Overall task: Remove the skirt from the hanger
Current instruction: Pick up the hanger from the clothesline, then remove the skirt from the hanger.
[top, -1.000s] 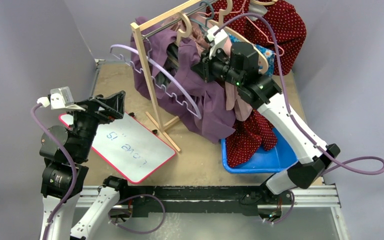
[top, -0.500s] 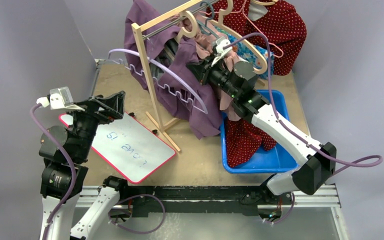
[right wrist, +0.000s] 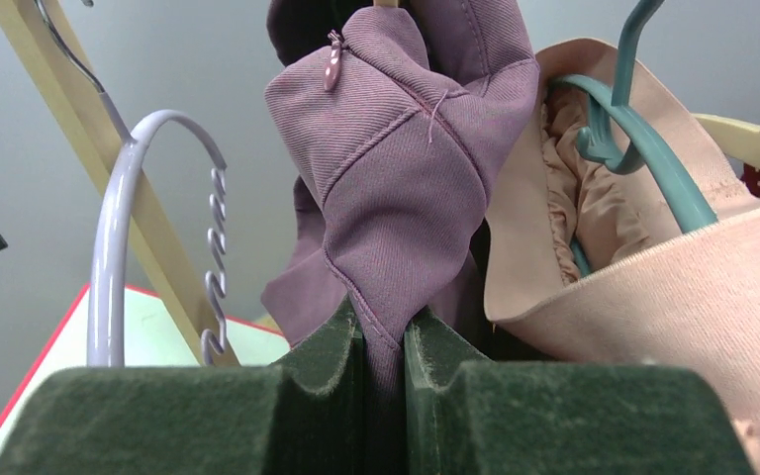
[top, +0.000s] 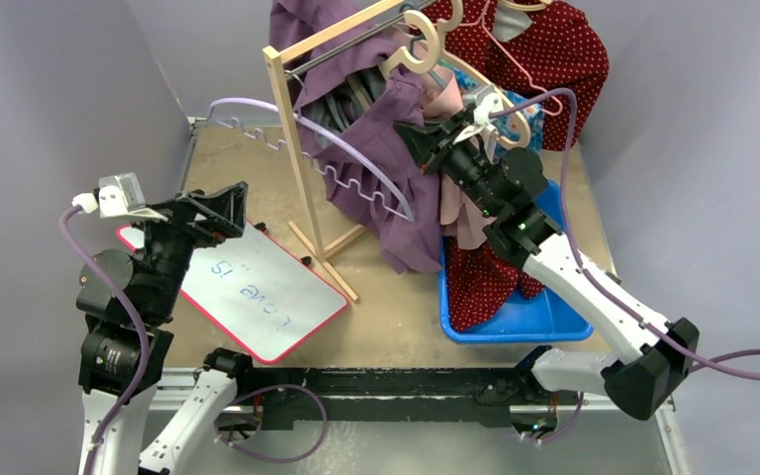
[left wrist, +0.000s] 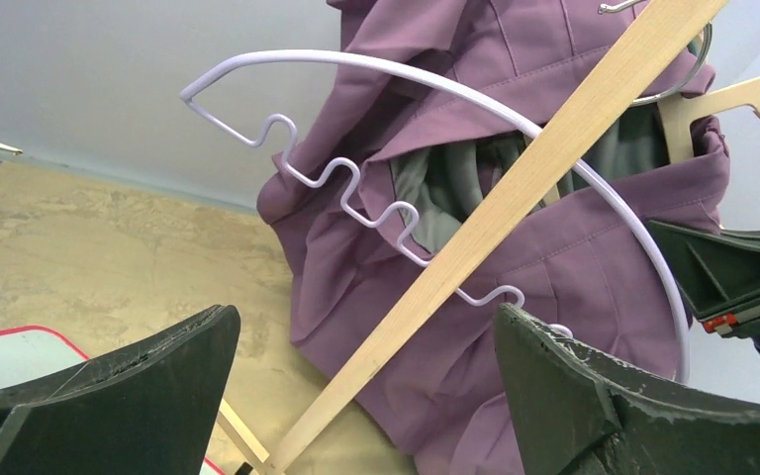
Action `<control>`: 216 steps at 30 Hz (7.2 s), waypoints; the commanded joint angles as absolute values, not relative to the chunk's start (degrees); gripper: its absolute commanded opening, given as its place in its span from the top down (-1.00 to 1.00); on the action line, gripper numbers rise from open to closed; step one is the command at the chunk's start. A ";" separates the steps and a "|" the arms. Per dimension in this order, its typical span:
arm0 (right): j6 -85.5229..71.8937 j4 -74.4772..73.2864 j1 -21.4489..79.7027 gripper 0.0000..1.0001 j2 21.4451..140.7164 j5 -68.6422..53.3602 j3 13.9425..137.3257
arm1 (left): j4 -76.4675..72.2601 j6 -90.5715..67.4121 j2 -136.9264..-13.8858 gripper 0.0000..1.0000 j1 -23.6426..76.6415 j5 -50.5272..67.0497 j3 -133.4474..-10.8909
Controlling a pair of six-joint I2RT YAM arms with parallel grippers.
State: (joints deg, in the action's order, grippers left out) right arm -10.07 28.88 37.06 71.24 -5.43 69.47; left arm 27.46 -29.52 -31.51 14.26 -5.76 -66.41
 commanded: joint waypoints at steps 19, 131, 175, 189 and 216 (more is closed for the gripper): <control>-18.88 -24.77 37.00 1.00 41.49 -8.10 64.95 | 23.11 -31.53 -35.97 -0.99 14.33 -4.83 -62.99; -8.37 -12.36 64.33 1.00 84.02 3.93 93.96 | 13.97 -38.85 -45.55 -0.05 14.32 19.36 -66.01; -25.07 -18.41 64.67 -0.33 57.38 2.05 61.85 | 14.34 -36.17 -41.38 1.00 14.33 9.61 -66.35; -24.77 -17.02 64.64 0.71 53.15 6.91 60.38 | 15.27 -35.48 -40.45 1.00 14.33 7.73 -66.52; -34.99 -20.97 64.60 1.00 32.10 27.03 55.90 | 21.34 -28.89 -36.66 1.00 14.33 -0.63 -74.72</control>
State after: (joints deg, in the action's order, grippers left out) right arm -31.55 -20.78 64.62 35.29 19.31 55.33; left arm 24.45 -35.53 -37.17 14.76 5.06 -67.68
